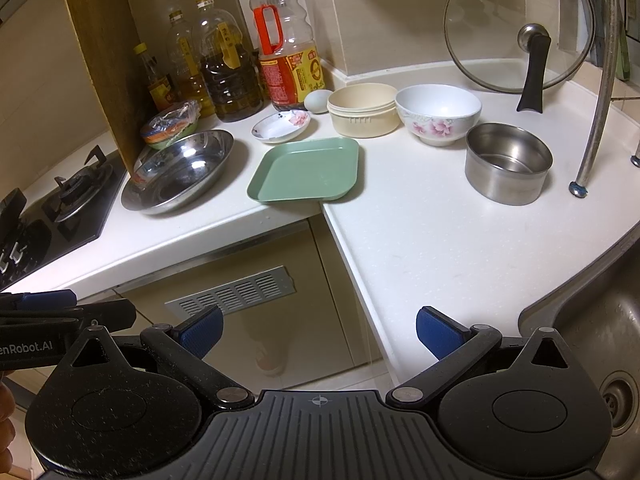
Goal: Organize plates and bowls
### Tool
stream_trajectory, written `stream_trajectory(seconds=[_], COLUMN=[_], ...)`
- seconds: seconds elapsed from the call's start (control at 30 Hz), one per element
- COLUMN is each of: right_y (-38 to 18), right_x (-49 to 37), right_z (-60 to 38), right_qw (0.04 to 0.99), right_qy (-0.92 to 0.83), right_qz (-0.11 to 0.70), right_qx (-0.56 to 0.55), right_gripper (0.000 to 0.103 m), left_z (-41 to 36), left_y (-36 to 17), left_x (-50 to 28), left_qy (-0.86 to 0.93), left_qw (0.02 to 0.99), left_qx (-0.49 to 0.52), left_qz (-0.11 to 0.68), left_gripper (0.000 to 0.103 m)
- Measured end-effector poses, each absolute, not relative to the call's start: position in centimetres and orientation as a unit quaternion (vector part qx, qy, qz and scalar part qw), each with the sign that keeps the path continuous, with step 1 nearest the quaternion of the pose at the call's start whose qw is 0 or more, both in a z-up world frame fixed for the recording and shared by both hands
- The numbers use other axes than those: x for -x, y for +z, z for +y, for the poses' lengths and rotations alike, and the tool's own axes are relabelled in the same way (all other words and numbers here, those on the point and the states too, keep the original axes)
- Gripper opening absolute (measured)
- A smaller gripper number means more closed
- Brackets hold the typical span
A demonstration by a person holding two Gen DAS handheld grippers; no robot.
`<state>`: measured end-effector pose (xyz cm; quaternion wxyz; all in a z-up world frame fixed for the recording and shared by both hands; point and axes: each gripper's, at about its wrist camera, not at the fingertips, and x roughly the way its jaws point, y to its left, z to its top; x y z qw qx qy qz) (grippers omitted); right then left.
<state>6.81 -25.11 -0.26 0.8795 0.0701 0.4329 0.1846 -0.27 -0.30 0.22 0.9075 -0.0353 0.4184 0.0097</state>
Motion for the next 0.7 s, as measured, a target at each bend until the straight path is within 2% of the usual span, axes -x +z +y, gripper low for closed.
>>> stream_trajectory(seconds=[0.33, 0.7], right_y=[-0.1, -1.4], right_x=[-7.0, -9.3], right_z=[-24.9, -26.5], right_qw=[0.882, 0.873], right_qy=[0.190, 0.187], right_qz=[0.426, 0.435], right_qx=[-0.068, -0.118], right_gripper=[0.102, 0.102], left_z=[0.9, 0.9], left_y=[-0.3, -1.1], left_x=[-0.5, -3.7], left_qy=[0.008, -0.027], left_qw=[0.905, 0.905], left_qx=[0.054, 0.053], left_qz=[0.422, 0.420], left_gripper=[0.086, 0.085])
